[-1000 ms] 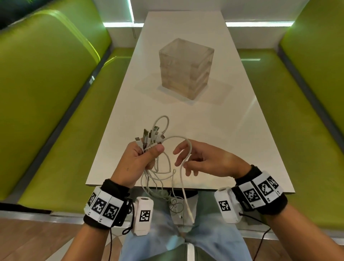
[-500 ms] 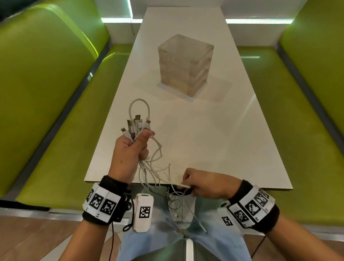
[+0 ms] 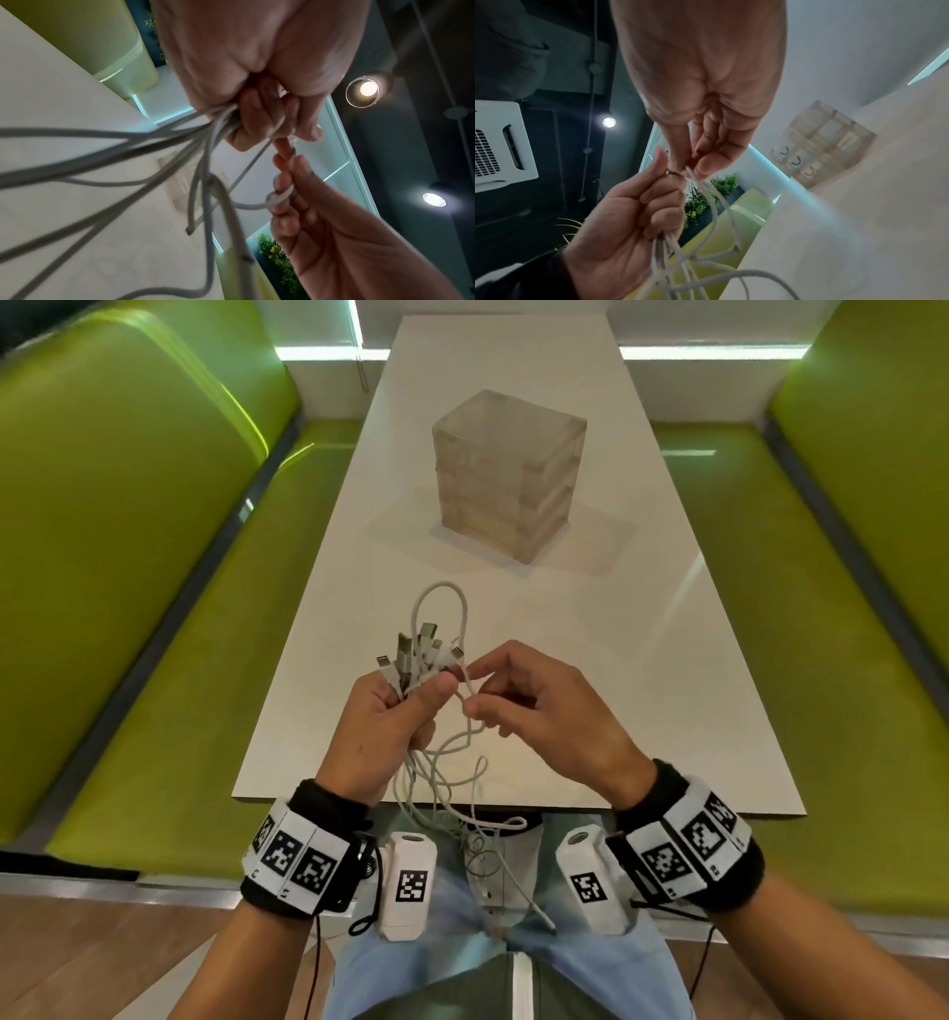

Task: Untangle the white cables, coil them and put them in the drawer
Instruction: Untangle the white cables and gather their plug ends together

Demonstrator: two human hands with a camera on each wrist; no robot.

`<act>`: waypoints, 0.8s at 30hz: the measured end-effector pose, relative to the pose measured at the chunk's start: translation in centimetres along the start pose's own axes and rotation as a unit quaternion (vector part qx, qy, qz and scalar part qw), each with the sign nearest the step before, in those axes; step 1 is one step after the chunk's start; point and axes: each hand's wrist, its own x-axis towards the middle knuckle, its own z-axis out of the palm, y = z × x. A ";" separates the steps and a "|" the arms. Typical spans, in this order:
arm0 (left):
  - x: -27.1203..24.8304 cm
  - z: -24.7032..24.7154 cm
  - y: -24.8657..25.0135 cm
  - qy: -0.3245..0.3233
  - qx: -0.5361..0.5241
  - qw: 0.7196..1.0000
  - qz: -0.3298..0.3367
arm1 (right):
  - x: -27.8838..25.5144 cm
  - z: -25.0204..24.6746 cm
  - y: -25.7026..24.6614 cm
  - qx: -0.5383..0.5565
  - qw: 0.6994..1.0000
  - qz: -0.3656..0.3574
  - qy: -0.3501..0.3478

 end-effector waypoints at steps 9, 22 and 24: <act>0.9 -3.0 1.6 0.114 -0.105 0.987 0.042 | -2.4 -2.0 5.7 -0.257 0.903 0.116 -0.325; 0.8 -1.1 2.4 0.068 -0.139 0.988 0.014 | -3.0 -2.7 5.5 -0.267 0.951 0.062 -0.143; 0.8 -0.3 2.3 0.046 -0.144 0.989 0.005 | -2.4 -2.8 4.3 -0.150 0.983 0.042 -0.101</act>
